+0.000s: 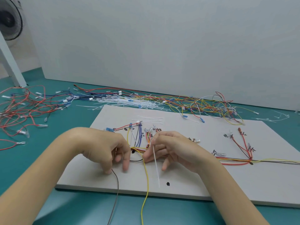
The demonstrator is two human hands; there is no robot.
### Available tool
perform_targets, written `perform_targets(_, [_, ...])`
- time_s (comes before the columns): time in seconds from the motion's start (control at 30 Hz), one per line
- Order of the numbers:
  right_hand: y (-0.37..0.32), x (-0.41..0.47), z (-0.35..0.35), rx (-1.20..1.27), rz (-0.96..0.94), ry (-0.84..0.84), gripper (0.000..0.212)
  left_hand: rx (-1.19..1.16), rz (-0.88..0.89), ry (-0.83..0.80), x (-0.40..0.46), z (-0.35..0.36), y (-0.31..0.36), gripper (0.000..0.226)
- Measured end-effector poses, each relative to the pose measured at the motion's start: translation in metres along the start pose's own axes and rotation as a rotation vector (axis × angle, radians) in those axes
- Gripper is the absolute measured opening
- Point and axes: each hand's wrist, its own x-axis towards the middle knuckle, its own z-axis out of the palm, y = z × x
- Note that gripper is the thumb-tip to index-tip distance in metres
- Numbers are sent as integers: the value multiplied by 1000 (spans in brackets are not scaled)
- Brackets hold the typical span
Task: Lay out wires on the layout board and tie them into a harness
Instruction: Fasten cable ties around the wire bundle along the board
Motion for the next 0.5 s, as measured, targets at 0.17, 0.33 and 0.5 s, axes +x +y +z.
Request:
perform_targets(0.17, [1,0,2,50,51,-75,9,-11,-8,36,5,4,-3,24])
perform_targets(0.33, [2,0,1,83,84,-154,12,-39,18,50,8,6,-3,15])
perform_targets(0.5, [3,1,1,137,80,-174,14,-67,53,80,10,8,1,13])
